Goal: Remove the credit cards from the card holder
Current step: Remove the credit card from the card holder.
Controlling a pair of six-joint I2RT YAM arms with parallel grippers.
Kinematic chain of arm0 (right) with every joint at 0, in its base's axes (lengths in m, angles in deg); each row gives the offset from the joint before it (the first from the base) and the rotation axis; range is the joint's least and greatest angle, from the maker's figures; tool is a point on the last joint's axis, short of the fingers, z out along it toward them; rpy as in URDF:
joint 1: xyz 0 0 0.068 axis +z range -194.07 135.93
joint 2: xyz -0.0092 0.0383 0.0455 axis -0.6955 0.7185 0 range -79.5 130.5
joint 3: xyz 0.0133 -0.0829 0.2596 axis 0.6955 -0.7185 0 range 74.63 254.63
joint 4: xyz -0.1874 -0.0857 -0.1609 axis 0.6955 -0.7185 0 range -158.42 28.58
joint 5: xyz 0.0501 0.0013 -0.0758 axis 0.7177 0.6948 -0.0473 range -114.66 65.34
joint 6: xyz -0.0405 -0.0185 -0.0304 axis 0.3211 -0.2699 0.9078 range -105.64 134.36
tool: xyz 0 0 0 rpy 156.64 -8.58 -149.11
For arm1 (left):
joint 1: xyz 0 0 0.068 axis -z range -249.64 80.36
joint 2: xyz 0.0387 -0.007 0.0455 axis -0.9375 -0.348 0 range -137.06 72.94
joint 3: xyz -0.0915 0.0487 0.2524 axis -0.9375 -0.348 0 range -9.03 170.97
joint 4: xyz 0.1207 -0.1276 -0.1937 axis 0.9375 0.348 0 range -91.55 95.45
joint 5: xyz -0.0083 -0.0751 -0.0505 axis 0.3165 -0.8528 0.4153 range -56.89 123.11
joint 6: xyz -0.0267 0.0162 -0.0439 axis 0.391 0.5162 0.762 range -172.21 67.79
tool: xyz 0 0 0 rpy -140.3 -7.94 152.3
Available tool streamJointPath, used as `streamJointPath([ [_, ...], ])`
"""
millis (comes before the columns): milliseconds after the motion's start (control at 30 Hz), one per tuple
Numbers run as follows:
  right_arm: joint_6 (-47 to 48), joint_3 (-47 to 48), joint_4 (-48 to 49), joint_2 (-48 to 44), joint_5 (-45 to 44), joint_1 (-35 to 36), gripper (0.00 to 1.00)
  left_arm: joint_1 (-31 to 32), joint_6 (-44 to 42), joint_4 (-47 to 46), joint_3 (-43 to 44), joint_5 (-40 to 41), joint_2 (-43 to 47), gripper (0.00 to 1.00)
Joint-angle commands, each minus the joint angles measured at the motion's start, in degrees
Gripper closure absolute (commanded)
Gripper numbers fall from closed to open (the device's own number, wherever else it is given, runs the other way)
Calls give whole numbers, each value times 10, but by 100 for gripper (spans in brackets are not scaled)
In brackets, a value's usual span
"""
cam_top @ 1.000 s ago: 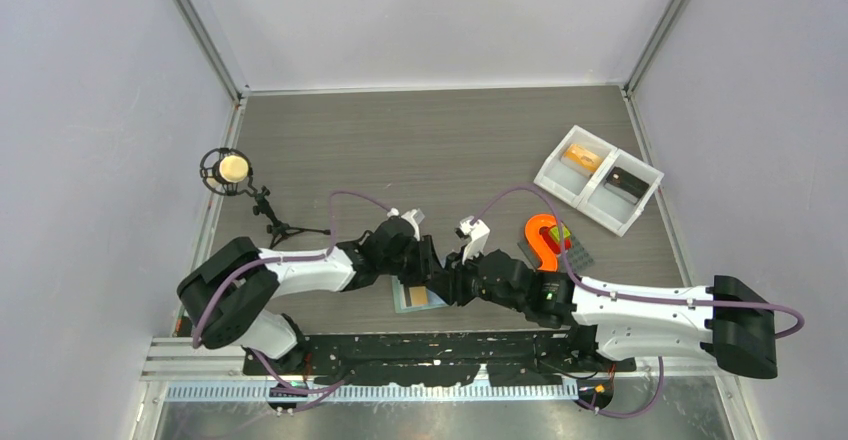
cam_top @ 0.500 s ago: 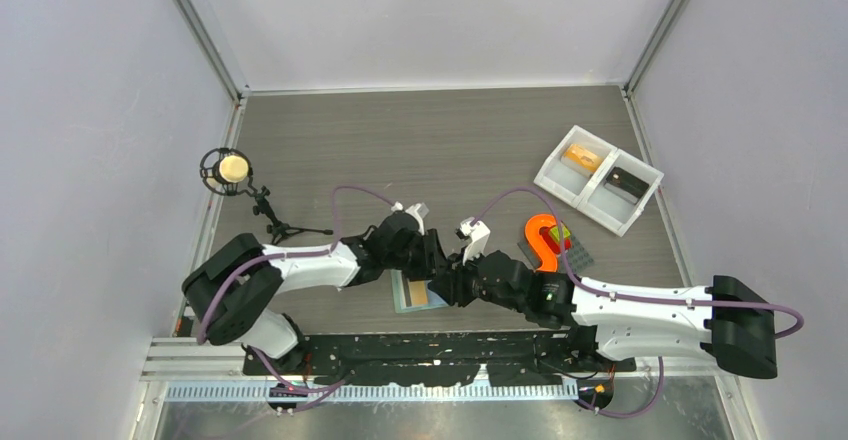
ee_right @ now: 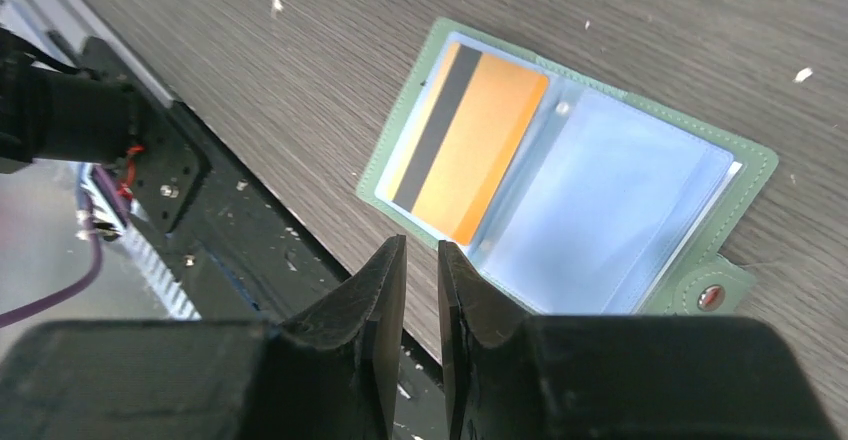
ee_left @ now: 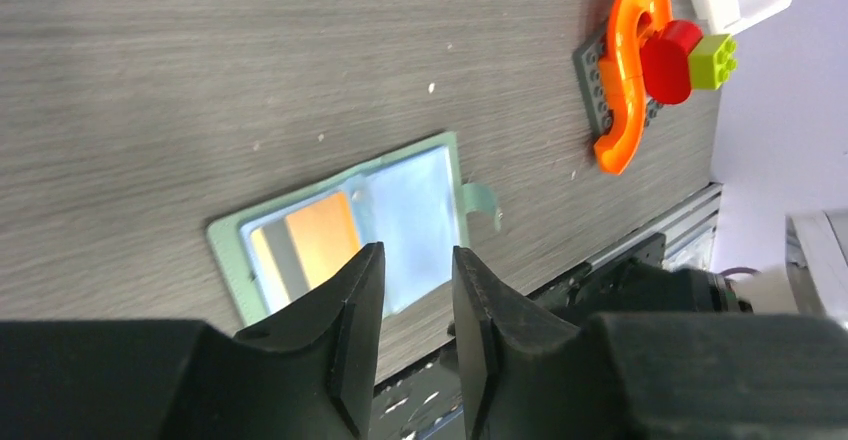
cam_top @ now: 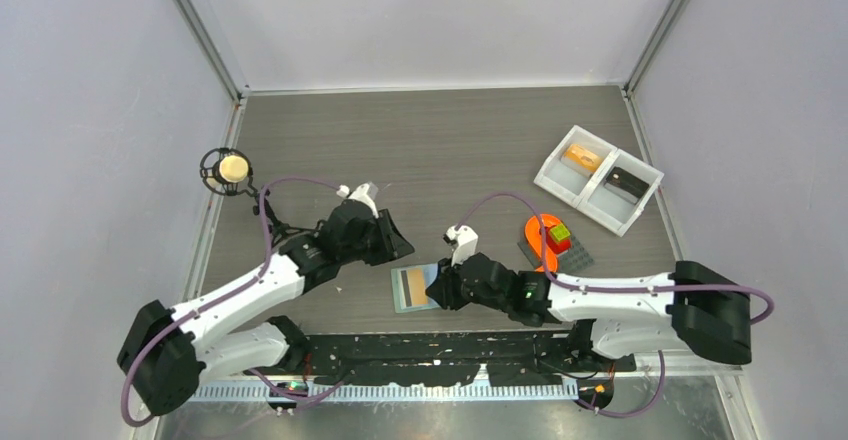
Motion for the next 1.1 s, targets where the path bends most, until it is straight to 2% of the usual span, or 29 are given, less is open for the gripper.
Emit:
streamJointPath([
  [0, -22, 34, 34, 52, -2, -4, 75, -1, -2, 62, -47, 27, 54, 69],
  [233, -43, 42, 74, 121, 43, -41, 75, -1, 13, -46, -141, -26, 61, 76],
  [533, -49, 52, 89, 169, 58, -58, 75, -1, 13, -129, -167, -58, -11, 78],
  [733, -53, 48, 93, 192, 62, -62, 75, -1, 19, -140, -177, -56, -48, 81],
  [1067, -56, 48, 76, 193, 52, -65, 71, -1, 25, -133, -185, -48, -59, 85],
])
